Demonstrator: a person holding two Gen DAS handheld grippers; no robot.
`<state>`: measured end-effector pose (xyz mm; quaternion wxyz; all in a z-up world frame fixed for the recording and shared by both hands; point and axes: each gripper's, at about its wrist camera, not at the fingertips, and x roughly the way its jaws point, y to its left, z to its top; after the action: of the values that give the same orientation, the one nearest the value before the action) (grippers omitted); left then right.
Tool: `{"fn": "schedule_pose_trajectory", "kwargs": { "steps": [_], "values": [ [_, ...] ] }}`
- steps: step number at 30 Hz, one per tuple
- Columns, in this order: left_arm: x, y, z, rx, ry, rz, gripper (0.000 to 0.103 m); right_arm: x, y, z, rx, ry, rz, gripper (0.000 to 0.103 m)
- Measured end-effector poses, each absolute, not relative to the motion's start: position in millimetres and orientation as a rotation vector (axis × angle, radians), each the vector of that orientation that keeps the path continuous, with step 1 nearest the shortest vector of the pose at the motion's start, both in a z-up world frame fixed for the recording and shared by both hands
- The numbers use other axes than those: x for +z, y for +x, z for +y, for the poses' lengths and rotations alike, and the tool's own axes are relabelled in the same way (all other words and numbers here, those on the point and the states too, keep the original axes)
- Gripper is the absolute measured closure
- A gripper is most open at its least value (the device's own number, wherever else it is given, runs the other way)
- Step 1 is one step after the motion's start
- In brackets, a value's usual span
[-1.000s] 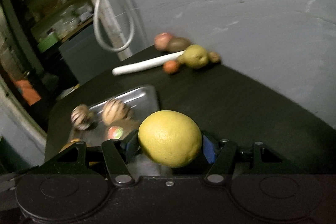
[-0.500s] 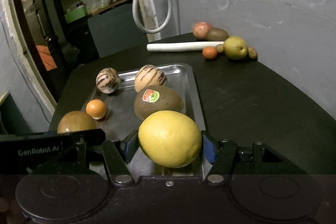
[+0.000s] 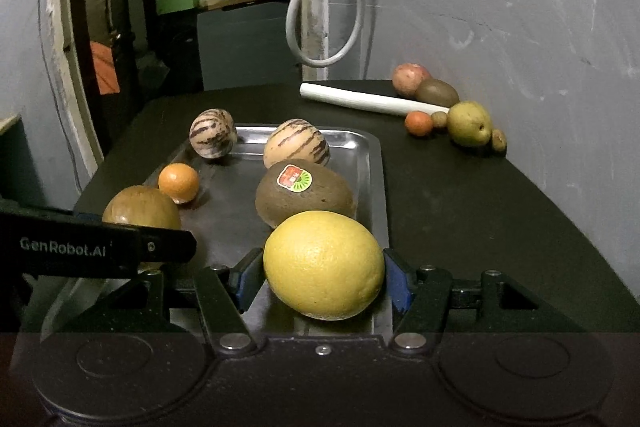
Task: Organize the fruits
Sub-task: 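Carry the pear and pomelo to the tray and release them, then move both tools back toward the remaining fruits by the wall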
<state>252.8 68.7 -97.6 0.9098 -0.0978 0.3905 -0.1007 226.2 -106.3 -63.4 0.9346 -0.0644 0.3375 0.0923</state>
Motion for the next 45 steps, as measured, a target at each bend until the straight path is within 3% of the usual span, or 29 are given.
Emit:
{"fn": "schedule_pose_trajectory", "kwargs": {
  "steps": [10, 15, 17, 26, 34, 45],
  "values": [
    [-97, 255, 63, -0.184, -0.194, 0.834, 0.037, -68, 223, -99, 0.229, -0.248, 0.67, 0.039],
    [-95, 255, 60, -0.166, -0.185, 0.865, 0.036, -62, 224, -102, 0.247, -0.24, 0.678, 0.026],
    [-92, 251, 62, -0.175, -0.223, 0.858, 0.022, -56, 222, -105, 0.258, -0.225, 0.684, 0.023],
    [-70, 209, 73, -0.128, -0.313, 0.852, 0.004, -21, 192, -125, 0.297, -0.146, 0.724, 0.002],
    [-59, 180, 66, -0.212, -0.171, 0.938, 0.001, -14, 170, -165, 0.256, -0.133, 0.872, 0.001],
    [-33, 229, 7, -0.479, 0.065, 0.956, 0.001, -4, 187, -233, 0.003, 0.075, 0.961, 0.001]
  ]
}}
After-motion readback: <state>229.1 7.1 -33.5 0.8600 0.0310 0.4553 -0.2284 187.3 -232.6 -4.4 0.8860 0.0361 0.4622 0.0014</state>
